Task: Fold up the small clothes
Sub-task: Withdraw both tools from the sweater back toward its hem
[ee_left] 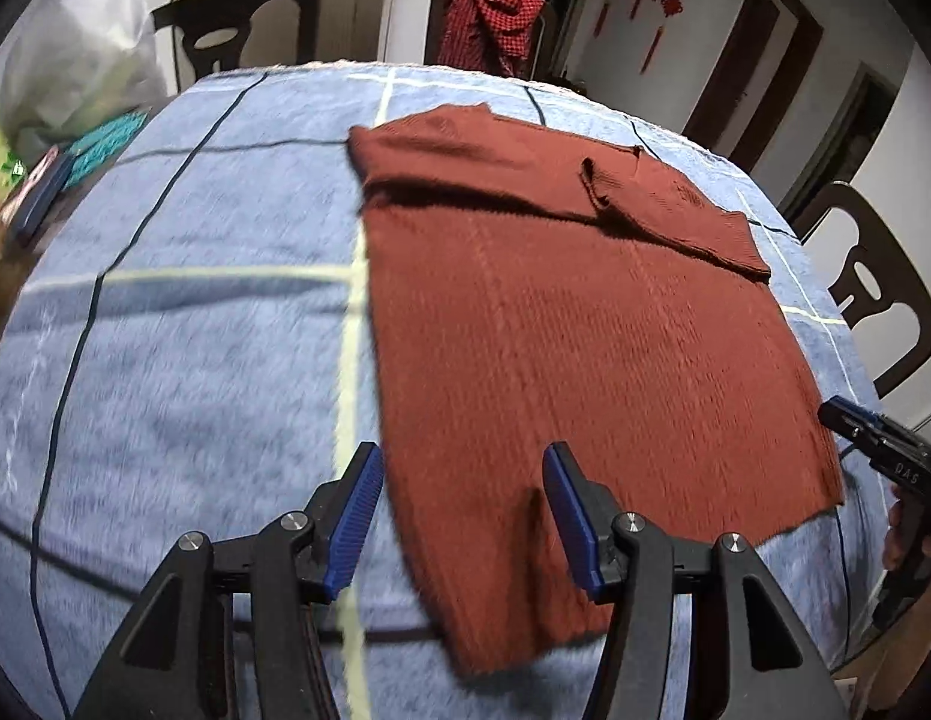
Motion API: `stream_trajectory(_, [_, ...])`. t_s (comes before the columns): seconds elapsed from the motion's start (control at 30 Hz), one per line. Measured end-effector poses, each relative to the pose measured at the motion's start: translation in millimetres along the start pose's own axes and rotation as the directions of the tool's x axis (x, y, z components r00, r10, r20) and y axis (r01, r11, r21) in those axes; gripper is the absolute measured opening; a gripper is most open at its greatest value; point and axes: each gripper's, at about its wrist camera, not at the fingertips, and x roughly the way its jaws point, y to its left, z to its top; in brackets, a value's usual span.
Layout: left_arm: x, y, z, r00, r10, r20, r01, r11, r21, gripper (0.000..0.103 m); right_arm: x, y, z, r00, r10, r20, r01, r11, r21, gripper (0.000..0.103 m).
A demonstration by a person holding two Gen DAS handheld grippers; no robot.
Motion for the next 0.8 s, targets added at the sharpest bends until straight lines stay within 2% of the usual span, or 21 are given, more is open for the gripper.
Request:
stream_trajectory(0.27, [-9.5, 11.4, -22.3, 1.0, 0.0, -0.018, 0.0, 1.0, -0.03, 0.058, -10.2, -3.0, -23.1, 1.0, -0.011, -0.01, 0.011, 1.0, 0.01, 0.053])
stream_trajectory(0.5, [-16.8, 22.4, -32.4, 0.998, -0.058, -0.038, 0.052, 0.988, -0.144, 0.058, -14.7, 1.1, -37.0, 1.0, 0.003, -0.015, -0.003, 1.0, 0.025, 0.053])
stream_trajectory(0.8, [-17.6, 16.2, -36.1, 0.998, -0.028, -0.049, 0.021, 0.99, -0.141, 0.059, -17.3, 8.6, -46.6, 1.0, -0.012, 0.0, 0.012, 1.0, 0.025, 0.053])
